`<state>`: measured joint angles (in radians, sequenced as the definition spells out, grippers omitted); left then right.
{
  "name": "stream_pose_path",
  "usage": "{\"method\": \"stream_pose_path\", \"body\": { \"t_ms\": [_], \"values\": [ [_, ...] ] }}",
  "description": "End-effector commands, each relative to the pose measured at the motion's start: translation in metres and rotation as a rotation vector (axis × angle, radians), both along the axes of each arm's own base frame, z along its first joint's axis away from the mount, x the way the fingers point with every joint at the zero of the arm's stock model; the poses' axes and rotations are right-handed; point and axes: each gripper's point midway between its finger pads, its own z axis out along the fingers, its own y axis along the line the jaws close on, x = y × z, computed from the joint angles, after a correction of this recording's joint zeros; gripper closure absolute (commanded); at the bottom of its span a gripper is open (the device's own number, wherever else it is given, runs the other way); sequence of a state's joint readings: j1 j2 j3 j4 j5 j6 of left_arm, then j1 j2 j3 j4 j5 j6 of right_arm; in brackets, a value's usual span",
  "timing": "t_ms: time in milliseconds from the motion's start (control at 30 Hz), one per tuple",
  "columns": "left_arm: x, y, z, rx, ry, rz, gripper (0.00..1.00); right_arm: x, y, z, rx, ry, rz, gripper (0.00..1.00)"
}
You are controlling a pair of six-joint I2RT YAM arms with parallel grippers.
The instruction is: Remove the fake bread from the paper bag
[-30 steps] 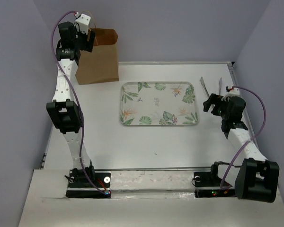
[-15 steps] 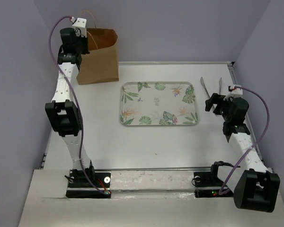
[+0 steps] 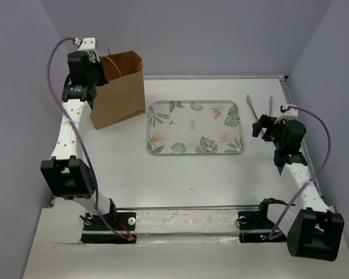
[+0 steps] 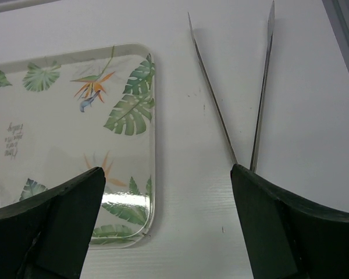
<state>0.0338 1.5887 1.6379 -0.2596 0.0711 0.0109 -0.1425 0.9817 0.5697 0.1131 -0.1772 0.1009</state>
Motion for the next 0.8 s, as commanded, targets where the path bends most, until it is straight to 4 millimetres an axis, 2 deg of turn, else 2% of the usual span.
{"method": "stream_pose_path", "body": {
  "t_ms": [0,33,67,167,333,467,767],
  "values": [
    [-0.03,-0.005,0.001,-0.045,0.012,0.012,1.0,0.002,-0.005,0.017,-0.058,-0.059,-0.01,0.05],
    [-0.037,-0.008,0.0,-0.046,0.012,-0.002,1.0,0.001,-0.008,0.018,-0.085,-0.063,-0.017,0.05],
    [-0.042,-0.011,-0.014,-0.055,0.044,-0.016,1.0,0.0,-0.01,0.021,-0.101,-0.072,-0.021,0.05],
    [-0.06,-0.019,-0.022,-0.078,0.071,-0.045,1.0,-0.002,-0.016,0.028,-0.147,-0.092,-0.037,0.04],
    [-0.079,-0.025,-0.002,-0.12,0.055,-0.042,1.0,-0.003,-0.011,0.025,-0.13,-0.083,-0.018,0.03],
    [-0.083,-0.023,0.009,-0.142,0.041,-0.016,1.0,0.0,-0.008,0.02,-0.089,-0.066,-0.018,0.03],
    [-0.084,-0.025,0.027,-0.16,0.01,-0.016,1.0,-0.004,-0.01,0.027,-0.107,-0.09,-0.024,0.03]
  ]
}}
